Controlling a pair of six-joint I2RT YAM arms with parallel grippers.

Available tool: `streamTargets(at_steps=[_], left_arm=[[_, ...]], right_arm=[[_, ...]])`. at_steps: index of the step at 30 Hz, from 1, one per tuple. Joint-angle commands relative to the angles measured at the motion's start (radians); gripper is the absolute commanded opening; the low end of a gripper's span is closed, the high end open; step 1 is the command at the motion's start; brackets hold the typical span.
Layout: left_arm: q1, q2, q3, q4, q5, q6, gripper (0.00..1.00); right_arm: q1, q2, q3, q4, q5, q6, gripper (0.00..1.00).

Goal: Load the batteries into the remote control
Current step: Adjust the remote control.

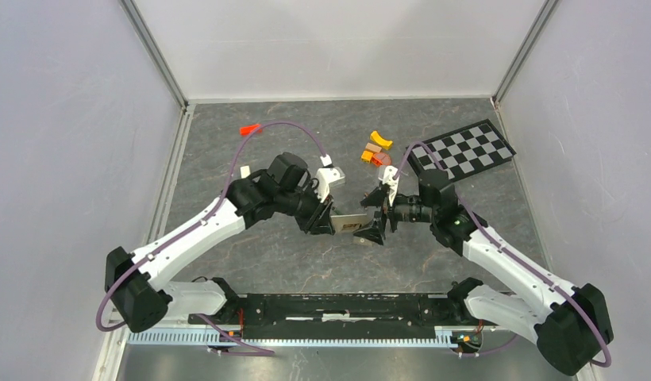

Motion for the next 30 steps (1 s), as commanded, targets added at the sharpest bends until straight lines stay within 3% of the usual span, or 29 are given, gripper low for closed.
streamTargets(at_steps=[1,7,9,12,14,21,24,25,28,30], left_arm=[[-0.006,-0.050,0.071,0.006,0.159,0.241,0.02],[-0.008,-0.062,0.121,-0.036,0.273,0.332,0.02],[-0.008,-0.060,0.134,-0.059,0.280,0.347,0.02],[-0.008,-0.062,0.150,-0.083,0.276,0.361,0.02],[-0.008,-0.072,0.155,-0.083,0.271,0.369,0.02],[-0.008,-0.096,0.177,-0.097,0.274,0.404,0.05],[-0.009,-0.091,0.195,-0.115,0.275,0.415,0.09],[-0.008,-0.091,0.201,-0.115,0.276,0.413,0.12],[-0.008,-0.111,0.200,-0.037,0.206,0.328,0.61],[-0.007,-0.152,0.167,0.072,0.110,0.228,0.77]], right_arm=[[0.012,0.033,0.102,-0.165,-0.249,-0.240,0.96],[0.095,0.007,0.126,-0.214,-0.263,-0.231,0.82],[0.113,0.009,0.148,-0.227,-0.248,-0.222,0.73],[0.130,0.028,0.184,-0.243,-0.219,-0.195,0.48],[0.136,0.034,0.200,-0.230,-0.222,-0.163,0.38],[0.143,0.024,0.206,-0.170,-0.256,-0.096,0.34],[0.145,0.020,0.204,-0.158,-0.272,-0.076,0.21],[0.145,0.018,0.197,-0.136,-0.278,-0.057,0.16],[0.147,-0.001,0.168,-0.036,-0.248,0.060,0.12],[0.146,-0.023,0.138,0.092,-0.222,0.161,0.09]])
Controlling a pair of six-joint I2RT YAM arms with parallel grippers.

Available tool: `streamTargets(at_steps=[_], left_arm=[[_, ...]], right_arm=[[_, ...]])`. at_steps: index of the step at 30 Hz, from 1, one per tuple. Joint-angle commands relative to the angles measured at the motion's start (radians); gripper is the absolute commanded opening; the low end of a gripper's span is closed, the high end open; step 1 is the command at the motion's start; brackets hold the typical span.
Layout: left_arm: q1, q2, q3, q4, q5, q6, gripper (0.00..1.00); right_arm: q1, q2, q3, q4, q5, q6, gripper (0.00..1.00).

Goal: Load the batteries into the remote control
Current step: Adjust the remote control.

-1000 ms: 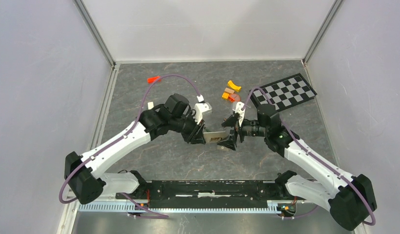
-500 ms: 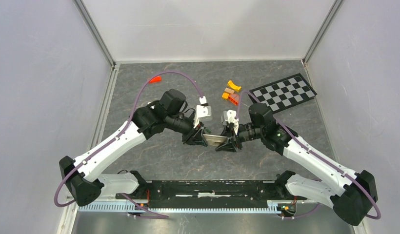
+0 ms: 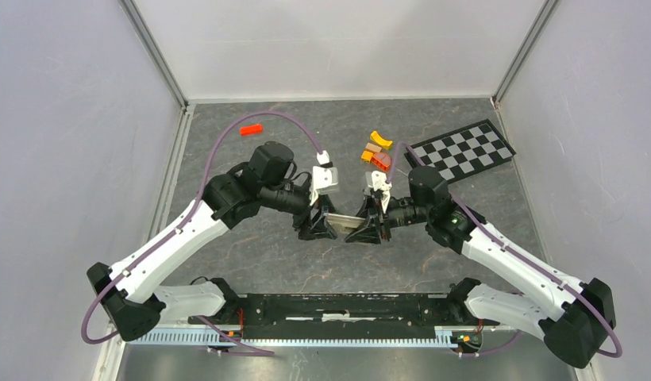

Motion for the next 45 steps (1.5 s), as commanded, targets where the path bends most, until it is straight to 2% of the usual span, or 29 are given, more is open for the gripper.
streamTargets(at_steps=[1,3,4,7,9,11,15,19,22,25,32,36,39,41,45], left_arm=[[0.003,-0.098,-0.027,0.266,-0.187,-0.167,0.85],[0.003,-0.161,-0.096,0.412,-0.260,-0.310,0.97],[0.003,-0.184,-0.124,0.467,-0.282,-0.378,0.99],[0.005,-0.243,-0.171,0.620,-0.332,-0.578,1.00],[0.005,-0.260,-0.227,0.773,-0.375,-0.761,1.00],[0.005,-0.246,-0.276,0.940,-0.355,-0.906,0.99],[0.003,-0.194,-0.305,1.105,-0.322,-1.036,0.90],[0.003,-0.152,-0.309,1.187,-0.292,-1.103,0.80],[0.003,-0.168,-0.370,1.290,-0.336,-1.136,0.78],[0.004,-0.195,-0.406,1.335,-0.384,-1.139,0.79],[0.005,-0.214,-0.408,1.304,-0.424,-1.122,0.82],[0.005,-0.201,-0.369,1.239,-0.401,-1.105,0.70],[0.005,-0.185,-0.365,1.231,-0.392,-1.129,0.68],[0.006,-0.175,-0.369,1.236,-0.391,-1.143,0.66],[0.008,-0.157,-0.359,1.225,-0.381,-1.143,0.50]], right_arm=[[0.008,-0.071,-0.047,0.318,0.003,0.268,0.09],[0.008,-0.106,-0.105,0.504,0.053,0.419,0.09],[0.006,-0.119,-0.131,0.601,0.080,0.483,0.09],[0.007,-0.135,-0.155,0.725,0.169,0.620,0.12],[0.007,-0.139,-0.184,0.824,0.235,0.716,0.12],[0.008,-0.127,-0.206,0.939,0.253,0.812,0.13],[0.007,-0.092,-0.207,1.013,0.310,0.909,0.15],[0.008,-0.074,-0.227,1.064,0.384,0.969,0.15],[0.008,-0.052,-0.234,1.108,0.388,1.006,0.15],[0.007,-0.042,-0.239,1.114,0.387,1.016,0.16],[0.007,-0.034,-0.247,1.138,0.379,1.030,0.17],[0.007,-0.019,-0.243,1.164,0.360,1.047,0.18],[0.008,-0.014,-0.253,1.177,0.355,1.054,0.19],[0.007,-0.009,-0.260,1.188,0.353,1.056,0.23],[0.007,0.003,-0.273,1.209,0.345,1.068,0.27]])
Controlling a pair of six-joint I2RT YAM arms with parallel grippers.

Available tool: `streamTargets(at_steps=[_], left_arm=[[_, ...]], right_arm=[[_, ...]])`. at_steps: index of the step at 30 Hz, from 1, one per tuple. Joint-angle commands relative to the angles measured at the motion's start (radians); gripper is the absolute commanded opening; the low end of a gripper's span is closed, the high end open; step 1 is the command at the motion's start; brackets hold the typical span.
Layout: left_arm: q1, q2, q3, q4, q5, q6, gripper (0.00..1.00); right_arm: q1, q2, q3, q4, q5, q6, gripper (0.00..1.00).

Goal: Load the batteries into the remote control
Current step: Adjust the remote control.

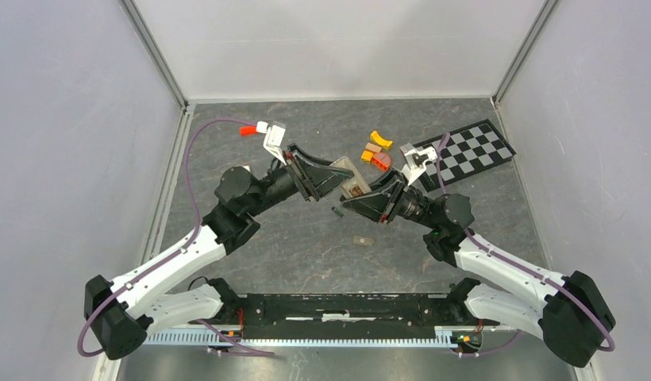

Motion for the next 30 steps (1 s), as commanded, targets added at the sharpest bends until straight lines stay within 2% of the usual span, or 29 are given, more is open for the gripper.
streamTargets(at_steps=[1,2,4,5,6,8,10,12,18,21,24,28,30], left_arm=[[0.007,0.021,0.049,0.000,0.020,-0.025,0.45],[0.009,0.026,0.052,-0.005,0.029,-0.023,0.40],[0.011,0.031,0.055,-0.014,0.036,-0.007,0.22],[0.011,0.029,0.054,-0.020,0.037,0.006,0.13],[0.011,0.027,0.051,-0.034,0.030,0.028,0.05],[0.014,0.016,0.049,-0.091,-0.008,0.073,0.02],[0.020,0.007,0.046,-0.158,-0.053,0.123,0.02],[0.030,-0.002,0.046,-0.234,-0.094,0.175,0.02],[0.062,-0.038,0.073,-0.507,-0.308,0.334,0.02],[0.073,-0.047,0.088,-0.617,-0.395,0.401,0.02],[0.076,-0.063,0.096,-0.667,-0.399,0.451,0.02],[0.077,-0.112,0.061,-0.687,-0.444,0.471,0.02],[0.080,-0.133,0.047,-0.694,-0.453,0.476,0.02]], right_arm=[[0.004,0.007,-0.007,0.071,-0.014,0.009,0.27],[0.003,0.009,-0.007,0.067,-0.015,0.008,0.27],[0.002,0.009,-0.007,0.055,-0.014,0.005,0.29],[0.003,0.008,-0.004,0.038,-0.014,-0.004,0.34],[0.002,0.005,-0.003,0.008,-0.010,-0.027,0.46],[0.002,-0.025,-0.018,-0.062,0.025,-0.089,0.80],[0.001,-0.065,-0.030,-0.164,0.077,-0.171,0.91],[-0.001,-0.107,-0.001,-0.338,0.139,-0.271,0.94],[0.000,-0.203,0.095,-0.822,0.417,-0.491,0.93],[-0.001,-0.184,0.115,-0.945,0.538,-0.576,0.87],[-0.001,-0.094,0.167,-1.055,0.641,-0.613,0.75],[0.003,0.070,0.226,-1.071,0.632,-0.654,0.53],[0.005,0.139,0.243,-1.068,0.630,-0.660,0.49]])
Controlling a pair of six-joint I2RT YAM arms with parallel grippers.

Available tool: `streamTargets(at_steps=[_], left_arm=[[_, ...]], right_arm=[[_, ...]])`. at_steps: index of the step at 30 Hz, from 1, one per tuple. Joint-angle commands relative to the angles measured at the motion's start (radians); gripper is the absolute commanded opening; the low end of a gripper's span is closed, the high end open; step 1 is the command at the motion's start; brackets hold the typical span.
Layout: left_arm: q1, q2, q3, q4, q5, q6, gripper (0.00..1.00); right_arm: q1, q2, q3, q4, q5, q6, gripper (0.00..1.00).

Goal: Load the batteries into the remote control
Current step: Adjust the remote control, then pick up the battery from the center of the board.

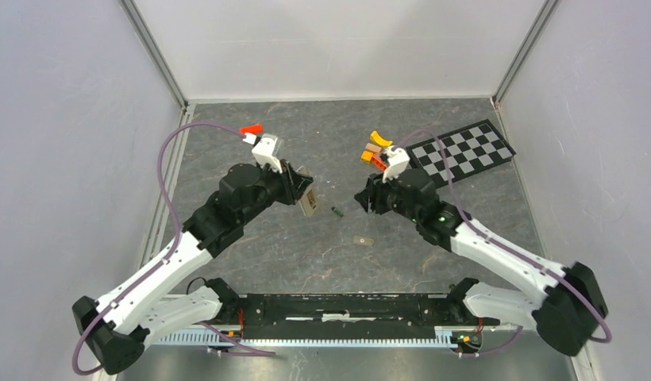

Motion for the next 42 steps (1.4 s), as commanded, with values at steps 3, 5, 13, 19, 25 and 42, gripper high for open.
streamTargets(at_steps=[3,5,13,19,25,42], left_arm=[[0.005,-0.076,-0.002,-0.043,-0.069,0.098,0.02],[0.007,-0.088,-0.008,-0.055,-0.073,0.104,0.02],[0.009,-0.115,-0.016,-0.103,-0.102,0.099,0.02],[0.010,-0.115,-0.022,-0.120,-0.115,0.097,0.02],[0.013,-0.118,-0.025,-0.130,-0.139,0.090,0.02],[0.016,-0.150,-0.046,-0.132,-0.101,0.081,0.02]], right_arm=[[0.013,0.177,0.072,-0.073,0.114,-0.070,0.50],[0.021,0.232,0.092,-0.065,0.138,-0.076,0.51],[0.133,0.473,0.239,-0.048,0.135,-0.237,0.62],[0.178,0.634,0.364,-0.100,0.264,-0.303,0.58],[0.193,0.746,0.459,-0.162,0.295,-0.286,0.50],[0.167,0.873,0.543,-0.287,0.237,-0.176,0.41]])
